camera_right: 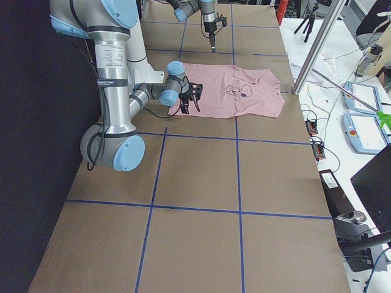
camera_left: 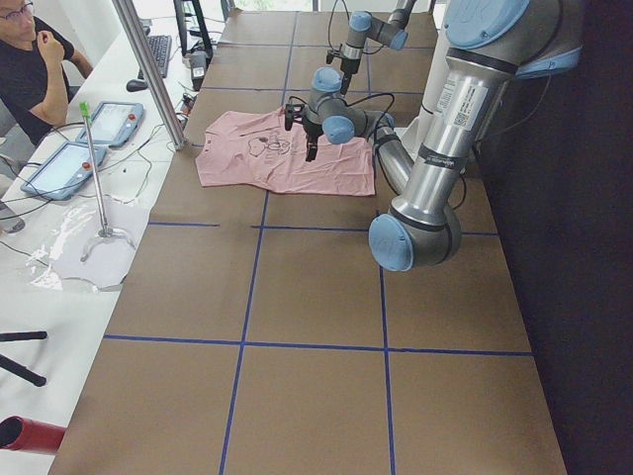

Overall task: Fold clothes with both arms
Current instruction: 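Move both grippers to the shirt hem corners nearest the robot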

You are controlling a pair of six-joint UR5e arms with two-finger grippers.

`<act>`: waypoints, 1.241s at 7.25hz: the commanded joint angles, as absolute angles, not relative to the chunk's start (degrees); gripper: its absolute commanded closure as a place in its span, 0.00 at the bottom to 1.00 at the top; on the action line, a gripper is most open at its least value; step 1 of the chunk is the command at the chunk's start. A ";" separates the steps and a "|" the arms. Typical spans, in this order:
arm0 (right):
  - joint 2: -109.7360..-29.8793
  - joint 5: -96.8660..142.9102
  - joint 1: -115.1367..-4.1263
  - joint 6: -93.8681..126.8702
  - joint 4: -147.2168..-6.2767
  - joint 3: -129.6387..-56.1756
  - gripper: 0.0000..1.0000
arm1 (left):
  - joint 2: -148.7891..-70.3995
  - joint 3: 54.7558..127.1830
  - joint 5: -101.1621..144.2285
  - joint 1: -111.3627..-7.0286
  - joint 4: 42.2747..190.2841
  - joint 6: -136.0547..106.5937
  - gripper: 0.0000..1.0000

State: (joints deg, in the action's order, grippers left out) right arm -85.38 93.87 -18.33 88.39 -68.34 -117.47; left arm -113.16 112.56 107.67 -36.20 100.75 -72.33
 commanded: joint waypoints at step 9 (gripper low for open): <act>-85.51 91.05 -9.40 89.91 -74.97 -117.16 0.05 | -113.47 113.20 108.02 -35.95 100.99 -72.42 0.00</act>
